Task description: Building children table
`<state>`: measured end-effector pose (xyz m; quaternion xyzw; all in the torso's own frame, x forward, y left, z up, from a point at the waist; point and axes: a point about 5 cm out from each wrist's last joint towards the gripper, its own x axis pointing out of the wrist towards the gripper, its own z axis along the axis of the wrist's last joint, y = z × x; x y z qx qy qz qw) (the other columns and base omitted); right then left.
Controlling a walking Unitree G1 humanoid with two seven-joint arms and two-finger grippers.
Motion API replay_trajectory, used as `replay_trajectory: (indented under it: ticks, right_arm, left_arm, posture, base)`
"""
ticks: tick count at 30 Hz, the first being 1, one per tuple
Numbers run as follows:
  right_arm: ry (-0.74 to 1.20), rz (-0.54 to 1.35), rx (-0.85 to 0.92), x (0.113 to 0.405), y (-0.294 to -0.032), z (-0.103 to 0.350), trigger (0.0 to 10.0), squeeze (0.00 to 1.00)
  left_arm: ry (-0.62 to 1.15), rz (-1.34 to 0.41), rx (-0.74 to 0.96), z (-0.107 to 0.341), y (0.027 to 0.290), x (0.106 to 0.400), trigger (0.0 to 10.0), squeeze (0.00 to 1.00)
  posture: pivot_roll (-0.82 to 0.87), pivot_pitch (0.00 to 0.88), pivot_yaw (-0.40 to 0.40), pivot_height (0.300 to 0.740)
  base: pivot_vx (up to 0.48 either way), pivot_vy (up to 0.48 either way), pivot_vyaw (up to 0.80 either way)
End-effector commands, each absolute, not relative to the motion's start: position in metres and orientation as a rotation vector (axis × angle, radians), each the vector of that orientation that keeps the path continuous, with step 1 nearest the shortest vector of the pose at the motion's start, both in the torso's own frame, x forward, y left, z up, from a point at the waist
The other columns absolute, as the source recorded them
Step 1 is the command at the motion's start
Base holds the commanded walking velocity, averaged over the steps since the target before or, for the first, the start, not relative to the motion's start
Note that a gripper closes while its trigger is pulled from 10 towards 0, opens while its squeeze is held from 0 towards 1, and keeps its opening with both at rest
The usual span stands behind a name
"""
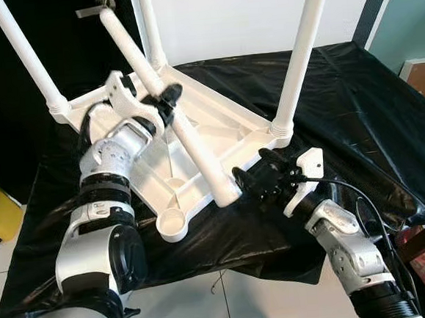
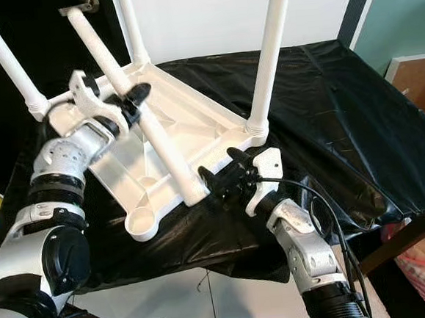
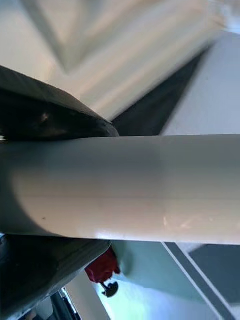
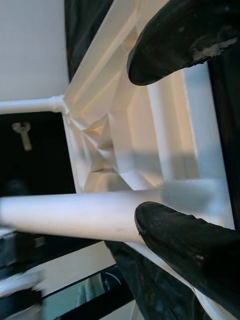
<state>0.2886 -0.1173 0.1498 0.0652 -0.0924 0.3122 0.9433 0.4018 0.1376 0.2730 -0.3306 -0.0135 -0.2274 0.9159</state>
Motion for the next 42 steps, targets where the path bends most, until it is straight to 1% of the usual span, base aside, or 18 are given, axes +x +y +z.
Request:
replay_trajectory:
  ticks: [1, 4, 6, 7, 8, 9, 12, 15, 16, 18, 19, 24, 26, 28, 29, 32, 39, 42]
  right_arm:
    - [-0.208, 0.621, 0.143, 0.291, -0.120, 0.158, 10.0, 0.00]
    - [-0.210, 0.613, 0.159, 0.292, -0.121, 0.162, 10.0, 0.00]
    - [-0.224, 0.608, 0.211, 0.297, -0.119, 0.178, 10.0, 0.00]
    - [-0.224, 0.608, 0.211, 0.297, -0.119, 0.178, 10.0, 0.00]
    - [-0.233, 0.619, 0.217, 0.298, -0.118, 0.187, 10.0, 0.00]
    - [-0.236, 0.629, 0.219, 0.299, -0.116, 0.193, 10.0, 0.00]
    - [-0.238, 0.632, 0.215, 0.301, -0.116, 0.197, 10.0, 0.00]
    - [-0.226, 0.615, 0.169, 0.305, -0.117, 0.203, 10.0, 0.00]
    - [-0.226, 0.615, 0.169, 0.305, -0.117, 0.203, 10.0, 0.00]
    - [-0.209, 0.599, 0.132, 0.308, -0.118, 0.203, 10.0, 0.00]
    - [-0.209, 0.599, 0.132, 0.308, -0.118, 0.203, 10.0, 0.00]
    - [-0.185, 0.589, 0.068, 0.312, -0.117, 0.203, 10.0, 0.00]
    - [-0.185, 0.589, 0.068, 0.312, -0.117, 0.203, 10.0, 0.00]
    - [-0.150, 0.595, 0.023, 0.317, -0.116, 0.202, 10.0, 0.00]
    - [-0.150, 0.595, 0.023, 0.317, -0.116, 0.202, 10.0, 0.00]
    - [-0.123, 0.607, -0.036, 0.326, -0.112, 0.204, 10.0, 0.00]
    - [-0.116, 0.596, -0.055, 0.331, -0.112, 0.204, 10.0, 0.00]
    - [-0.111, 0.581, -0.079, 0.337, -0.109, 0.202, 10.0, 0.00]
  left_arm:
    - [-0.104, -0.554, -0.639, 0.292, 0.129, 0.399, 10.0, 0.00]
    - [-0.132, -0.570, -0.616, 0.301, 0.125, 0.396, 10.0, 0.00]
    - [-0.262, -0.626, -0.534, 0.329, 0.111, 0.386, 10.0, 0.00]
    - [-0.262, -0.626, -0.534, 0.329, 0.111, 0.386, 10.0, 0.00]
    - [-0.296, -0.633, -0.468, 0.334, 0.103, 0.383, 10.0, 0.00]
    - [-0.322, -0.626, -0.396, 0.337, 0.096, 0.381, 10.0, 0.00]
    - [-0.334, -0.611, -0.345, 0.336, 0.091, 0.380, 10.0, 0.00]
    - [-0.367, -0.641, -0.253, 0.334, 0.068, 0.372, 10.0, 0.00]
    - [-0.367, -0.641, -0.253, 0.334, 0.068, 0.372, 10.0, 0.00]
    - [-0.384, -0.659, -0.191, 0.332, 0.055, 0.367, 10.0, 0.00]
    - [-0.384, -0.659, -0.191, 0.332, 0.055, 0.367, 10.0, 0.00]
    - [-0.399, -0.720, -0.146, 0.332, 0.029, 0.356, 10.0, 0.00]
    - [-0.399, -0.720, -0.146, 0.332, 0.029, 0.356, 10.0, 0.00]
    - [-0.416, -0.757, -0.135, 0.333, 0.014, 0.349, 10.0, 0.00]
    - [-0.416, -0.757, -0.135, 0.333, 0.014, 0.349, 10.0, 0.00]
    - [-0.441, -0.791, -0.109, 0.335, -0.002, 0.342, 10.0, 0.00]
    - [-0.456, -0.805, -0.106, 0.337, -0.007, 0.338, 10.0, 0.00]
    - [-0.464, -0.827, -0.115, 0.339, -0.016, 0.333, 10.0, 0.00]
  posture:
    - [-0.14, 0.000, -0.016, 0.740]
    - [-0.14, 0.000, -0.019, 0.740]
    - [-0.14, 0.000, -0.024, 0.740]
    - [-0.14, 0.000, -0.024, 0.740]
    - [-0.14, 0.000, -0.026, 0.740]
    - [-0.14, 0.000, -0.025, 0.740]
    - [-0.14, 0.000, -0.026, 0.740]
    - [-0.15, 0.000, -0.021, 0.740]
    - [-0.15, 0.000, -0.021, 0.740]
    - [-0.15, 0.000, -0.019, 0.740]
    - [-0.15, 0.000, -0.019, 0.740]
    - [-0.16, 0.005, -0.016, 0.740]
    - [-0.16, 0.005, -0.016, 0.740]
    - [-0.16, 0.006, -0.018, 0.740]
    - [-0.16, 0.006, -0.018, 0.740]
    - [-0.15, 0.005, -0.021, 0.740]
    - [-0.15, 0.005, -0.026, 0.740]
    - [-0.14, 0.002, -0.029, 0.740]
  base:
    - [0.000, 0.000, 0.00]
    - [0.000, 0.000, 0.00]
    - [0.000, 0.000, 0.00]
    - [0.000, 0.000, 0.00]
    - [0.000, 0.000, 0.00]
    - [0.000, 0.000, 0.00]
    - [0.000, 0.000, 0.00]
    - [0.000, 0.000, 0.00]
    - [0.000, 0.000, 0.00]
    - [0.000, 0.000, 0.00]
    - [0.000, 0.000, 0.00]
    - [0.000, 0.000, 0.00]
    - [0.000, 0.000, 0.00]
    - [0.000, 0.000, 0.00]
    - [0.000, 0.000, 0.00]
    - [0.000, 0.000, 0.00]
    - [0.000, 0.000, 0.00]
    - [0.000, 0.000, 0.00]
